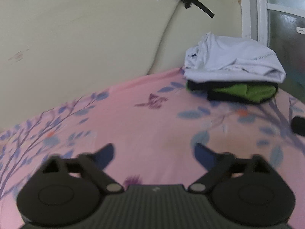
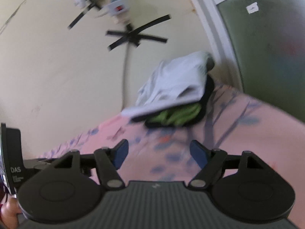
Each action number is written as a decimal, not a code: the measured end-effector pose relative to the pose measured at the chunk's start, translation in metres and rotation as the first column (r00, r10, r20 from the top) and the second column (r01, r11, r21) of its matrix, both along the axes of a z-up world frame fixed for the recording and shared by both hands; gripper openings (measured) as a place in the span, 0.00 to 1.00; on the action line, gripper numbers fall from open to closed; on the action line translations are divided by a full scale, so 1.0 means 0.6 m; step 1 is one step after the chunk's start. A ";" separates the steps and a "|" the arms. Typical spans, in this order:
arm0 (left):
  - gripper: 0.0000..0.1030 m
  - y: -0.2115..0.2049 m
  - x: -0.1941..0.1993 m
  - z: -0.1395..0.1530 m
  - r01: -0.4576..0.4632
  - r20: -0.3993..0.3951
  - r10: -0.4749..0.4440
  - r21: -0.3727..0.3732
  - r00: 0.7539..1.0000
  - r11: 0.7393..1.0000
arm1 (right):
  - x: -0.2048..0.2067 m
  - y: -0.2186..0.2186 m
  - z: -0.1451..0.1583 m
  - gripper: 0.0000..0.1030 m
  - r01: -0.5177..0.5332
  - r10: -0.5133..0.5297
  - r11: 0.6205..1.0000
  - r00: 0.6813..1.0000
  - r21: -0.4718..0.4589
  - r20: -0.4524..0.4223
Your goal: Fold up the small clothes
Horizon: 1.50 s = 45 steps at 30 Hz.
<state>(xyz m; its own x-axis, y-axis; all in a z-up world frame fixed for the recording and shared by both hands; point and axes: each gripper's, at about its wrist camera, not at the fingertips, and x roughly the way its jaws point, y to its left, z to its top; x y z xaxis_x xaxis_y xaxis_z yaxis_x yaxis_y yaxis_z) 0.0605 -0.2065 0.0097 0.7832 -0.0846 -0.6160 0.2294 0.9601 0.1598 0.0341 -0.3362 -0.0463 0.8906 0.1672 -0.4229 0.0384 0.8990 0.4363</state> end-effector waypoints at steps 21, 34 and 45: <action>1.00 0.065 -0.106 -0.010 -0.030 0.149 0.019 0.069 0.989 0.997 | -0.076 0.149 -0.027 0.88 0.082 -0.080 0.986 0.997 -0.148 0.017; 1.00 0.084 -0.097 -0.006 -0.015 0.081 0.016 -0.007 0.997 1.000 | -0.066 0.134 -0.033 0.88 0.062 -0.062 0.994 0.998 -0.085 -0.001; 1.00 0.078 -0.106 -0.003 -0.019 0.078 0.017 0.017 0.997 1.000 | -0.065 0.128 -0.035 0.89 0.067 -0.067 0.996 0.998 -0.057 -0.004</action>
